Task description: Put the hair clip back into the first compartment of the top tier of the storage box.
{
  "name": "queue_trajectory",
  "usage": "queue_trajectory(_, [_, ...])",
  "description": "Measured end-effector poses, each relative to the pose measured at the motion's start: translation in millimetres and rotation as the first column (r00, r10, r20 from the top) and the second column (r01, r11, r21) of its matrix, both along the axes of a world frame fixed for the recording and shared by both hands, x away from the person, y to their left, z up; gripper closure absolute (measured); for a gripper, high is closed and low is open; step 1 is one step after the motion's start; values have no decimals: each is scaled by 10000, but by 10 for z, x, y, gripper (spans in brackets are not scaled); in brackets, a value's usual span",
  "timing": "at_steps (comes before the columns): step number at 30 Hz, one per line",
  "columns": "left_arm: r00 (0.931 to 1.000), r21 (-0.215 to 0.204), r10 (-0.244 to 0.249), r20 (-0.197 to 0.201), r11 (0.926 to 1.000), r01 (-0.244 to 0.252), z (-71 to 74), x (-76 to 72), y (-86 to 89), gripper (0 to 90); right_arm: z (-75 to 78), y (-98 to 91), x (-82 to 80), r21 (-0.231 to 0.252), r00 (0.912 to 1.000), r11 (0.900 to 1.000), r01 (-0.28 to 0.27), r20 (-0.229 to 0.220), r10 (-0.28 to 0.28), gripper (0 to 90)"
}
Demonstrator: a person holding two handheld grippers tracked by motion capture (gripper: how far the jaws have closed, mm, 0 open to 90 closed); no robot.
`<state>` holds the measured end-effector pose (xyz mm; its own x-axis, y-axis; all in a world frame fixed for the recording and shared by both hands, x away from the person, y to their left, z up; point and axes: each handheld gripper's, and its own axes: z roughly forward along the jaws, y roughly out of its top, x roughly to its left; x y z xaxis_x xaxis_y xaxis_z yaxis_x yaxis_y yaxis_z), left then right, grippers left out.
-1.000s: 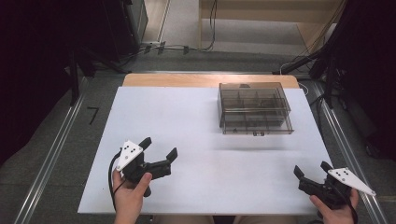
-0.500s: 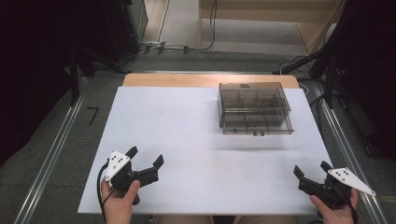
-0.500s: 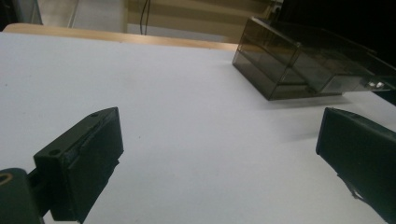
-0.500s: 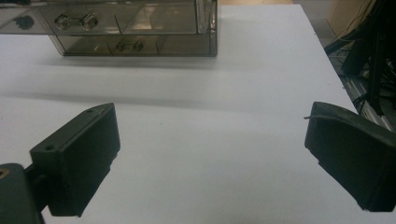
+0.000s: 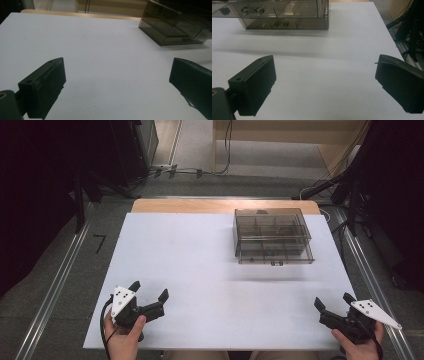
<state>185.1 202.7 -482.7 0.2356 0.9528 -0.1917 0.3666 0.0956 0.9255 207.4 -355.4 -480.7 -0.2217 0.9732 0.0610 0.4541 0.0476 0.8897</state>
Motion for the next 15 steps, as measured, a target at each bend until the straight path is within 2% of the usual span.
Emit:
queue_trajectory(5, [10000, 26, 68, 54, 10000, -68, -38, 13, 40, 9, -2, 2, 2, -7, 10000, 10000, -7, -20, 7, 18])
queue_trajectory(15, [9994, -21, 272, -207, 9996, -272, -125, 49, 118, 9, -10, -2, 9, -53, 10000, 10000, -14, -59, 13, 18])
